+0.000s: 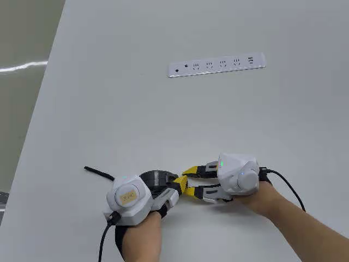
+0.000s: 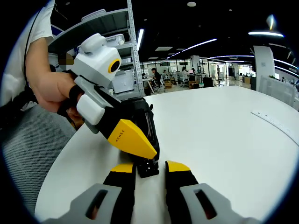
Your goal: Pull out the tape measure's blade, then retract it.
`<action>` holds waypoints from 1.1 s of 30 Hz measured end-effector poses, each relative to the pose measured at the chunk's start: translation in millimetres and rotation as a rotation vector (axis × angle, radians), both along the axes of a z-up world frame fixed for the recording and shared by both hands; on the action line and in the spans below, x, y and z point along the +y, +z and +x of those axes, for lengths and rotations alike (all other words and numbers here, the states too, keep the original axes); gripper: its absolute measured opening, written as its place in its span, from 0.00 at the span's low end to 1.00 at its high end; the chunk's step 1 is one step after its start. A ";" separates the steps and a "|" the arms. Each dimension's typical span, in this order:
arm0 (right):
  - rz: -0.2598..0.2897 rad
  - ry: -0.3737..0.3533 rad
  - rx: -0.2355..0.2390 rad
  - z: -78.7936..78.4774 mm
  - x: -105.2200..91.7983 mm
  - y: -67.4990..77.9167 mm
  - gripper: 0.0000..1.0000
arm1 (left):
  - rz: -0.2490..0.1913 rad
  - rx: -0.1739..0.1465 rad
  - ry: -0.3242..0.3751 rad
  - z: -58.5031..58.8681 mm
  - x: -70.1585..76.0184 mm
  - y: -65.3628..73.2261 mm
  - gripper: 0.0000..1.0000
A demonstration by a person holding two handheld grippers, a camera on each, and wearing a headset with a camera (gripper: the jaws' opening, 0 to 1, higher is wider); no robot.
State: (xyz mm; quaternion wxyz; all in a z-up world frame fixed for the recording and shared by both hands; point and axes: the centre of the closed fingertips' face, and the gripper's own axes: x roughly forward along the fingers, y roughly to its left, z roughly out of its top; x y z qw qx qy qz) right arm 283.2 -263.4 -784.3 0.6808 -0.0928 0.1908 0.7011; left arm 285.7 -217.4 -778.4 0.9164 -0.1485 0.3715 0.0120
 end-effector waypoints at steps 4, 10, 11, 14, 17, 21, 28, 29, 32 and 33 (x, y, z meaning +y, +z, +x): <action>0.003 -0.011 -0.004 0.4 -0.8 2.6 0.28 | -0.012 0.001 -0.003 -0.4 -0.3 -0.1 0.77; 0.002 0.001 -0.008 -8.1 3.1 6.7 0.26 | 0.003 -0.016 -0.051 -0.2 -2.5 5.9 0.77; 0.003 -0.005 0.002 -8.5 3.8 6.7 0.28 | 0.002 -0.019 -0.055 0.0 -2.5 6.5 0.77; 0.011 -0.023 0.010 -7.5 2.6 8.2 0.32 | -0.002 -0.022 -0.056 -0.7 1.4 7.5 0.77; 0.004 -0.031 0.002 -7.5 0.0 9.7 0.34 | -0.007 -0.025 -0.065 -1.7 2.1 7.2 0.77; 0.000 -0.042 0.001 -5.7 -3.3 10.6 0.35 | -0.018 -0.039 -0.076 -2.0 -0.2 9.8 0.77; -0.013 -0.059 -0.001 -5.7 -7.5 12.4 0.35 | -0.010 -0.053 -0.099 -2.1 1.2 14.6 0.77; -0.013 -0.062 -0.001 -5.7 -7.7 12.5 0.35 | -0.016 -0.053 -0.096 -2.4 1.6 14.4 0.77; -0.017 -0.072 -0.003 -6.4 -8.4 13.6 0.36 | -0.012 -0.056 -0.099 -3.4 2.9 15.4 0.77; -0.016 -0.074 -0.001 -6.6 -8.4 14.1 0.35 | -0.016 -0.057 -0.099 -3.5 2.7 15.5 0.77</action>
